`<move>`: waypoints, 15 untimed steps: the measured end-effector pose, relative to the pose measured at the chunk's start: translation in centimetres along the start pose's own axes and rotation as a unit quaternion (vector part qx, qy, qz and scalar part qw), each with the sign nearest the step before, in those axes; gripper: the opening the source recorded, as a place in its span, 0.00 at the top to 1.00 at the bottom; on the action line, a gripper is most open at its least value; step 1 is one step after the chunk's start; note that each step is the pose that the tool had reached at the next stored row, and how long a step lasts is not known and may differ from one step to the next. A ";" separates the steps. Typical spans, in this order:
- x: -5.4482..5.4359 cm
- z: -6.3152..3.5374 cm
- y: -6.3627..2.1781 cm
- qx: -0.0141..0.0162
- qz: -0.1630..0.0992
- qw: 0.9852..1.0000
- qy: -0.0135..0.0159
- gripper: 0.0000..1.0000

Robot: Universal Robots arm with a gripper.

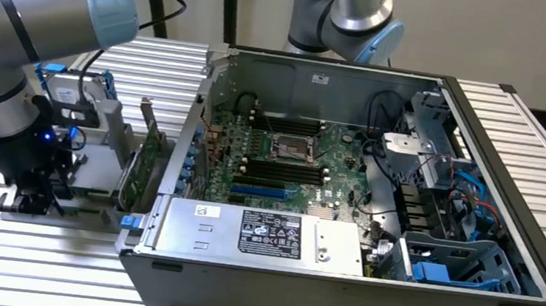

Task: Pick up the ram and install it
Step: 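Pick up the ram and move it above insertion slot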

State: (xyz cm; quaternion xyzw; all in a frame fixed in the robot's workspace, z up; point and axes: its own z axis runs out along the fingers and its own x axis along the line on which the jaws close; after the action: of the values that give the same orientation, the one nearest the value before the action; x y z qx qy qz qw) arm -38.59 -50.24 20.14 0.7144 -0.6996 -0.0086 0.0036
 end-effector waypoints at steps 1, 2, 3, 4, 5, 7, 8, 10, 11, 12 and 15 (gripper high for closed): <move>0.0 0.18 0.03 0.000 0.000 1.000 0.000 0.00; 0.0 0.35 0.05 0.000 0.000 1.000 0.000 0.00; 0.0 0.46 0.06 0.000 0.000 1.000 0.000 0.00; 0.0 0.51 0.08 0.001 0.000 1.000 0.000 0.00; 0.0 0.52 0.09 0.001 0.000 1.000 0.000 0.00; 0.0 0.52 0.10 0.001 0.000 1.000 0.000 0.00; 0.0 0.53 0.09 0.001 0.000 1.000 0.000 0.00; 0.0 0.54 0.09 0.001 0.000 1.000 0.000 1.00; 0.0 0.54 0.10 0.001 0.000 1.000 0.000 1.00; 0.0 0.54 0.10 0.001 0.000 1.000 0.000 1.00; 0.0 0.54 0.10 0.001 0.000 1.000 0.000 1.00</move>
State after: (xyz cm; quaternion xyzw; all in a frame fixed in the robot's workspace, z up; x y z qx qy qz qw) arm -38.69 -50.24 19.60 0.7144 -0.6996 -0.0080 0.0030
